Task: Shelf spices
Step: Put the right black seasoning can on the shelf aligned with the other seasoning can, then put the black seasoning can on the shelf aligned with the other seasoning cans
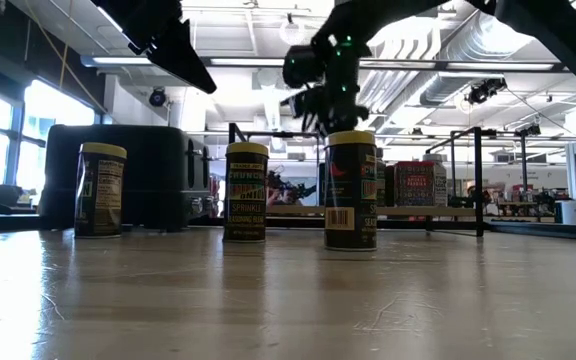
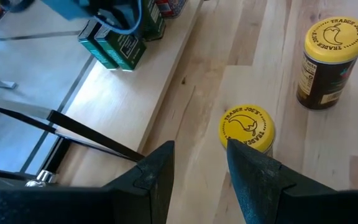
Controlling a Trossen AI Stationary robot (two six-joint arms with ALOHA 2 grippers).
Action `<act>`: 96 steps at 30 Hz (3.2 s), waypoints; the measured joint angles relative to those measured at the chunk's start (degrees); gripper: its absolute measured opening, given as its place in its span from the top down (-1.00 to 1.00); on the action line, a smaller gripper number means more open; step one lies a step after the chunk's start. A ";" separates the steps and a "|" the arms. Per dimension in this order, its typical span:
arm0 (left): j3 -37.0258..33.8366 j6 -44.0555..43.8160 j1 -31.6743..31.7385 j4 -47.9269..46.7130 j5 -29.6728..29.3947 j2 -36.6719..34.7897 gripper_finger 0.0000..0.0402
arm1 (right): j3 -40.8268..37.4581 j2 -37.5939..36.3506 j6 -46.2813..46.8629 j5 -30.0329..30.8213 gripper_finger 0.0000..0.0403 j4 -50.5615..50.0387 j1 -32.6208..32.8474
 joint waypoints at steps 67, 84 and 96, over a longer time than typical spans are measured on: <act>6.11 -38.89 -25.21 -43.18 44.37 0.15 0.26 | -51.51 -39.91 32.79 -1.86 0.99 64.29 30.42; 2.73 -42.00 -36.85 -37.66 40.90 5.46 -0.22 | -52.30 -40.19 32.94 4.63 0.99 64.30 35.03; 2.73 -38.70 -36.26 -36.75 40.29 14.34 -0.10 | -52.27 -40.19 33.00 4.61 0.99 63.93 35.21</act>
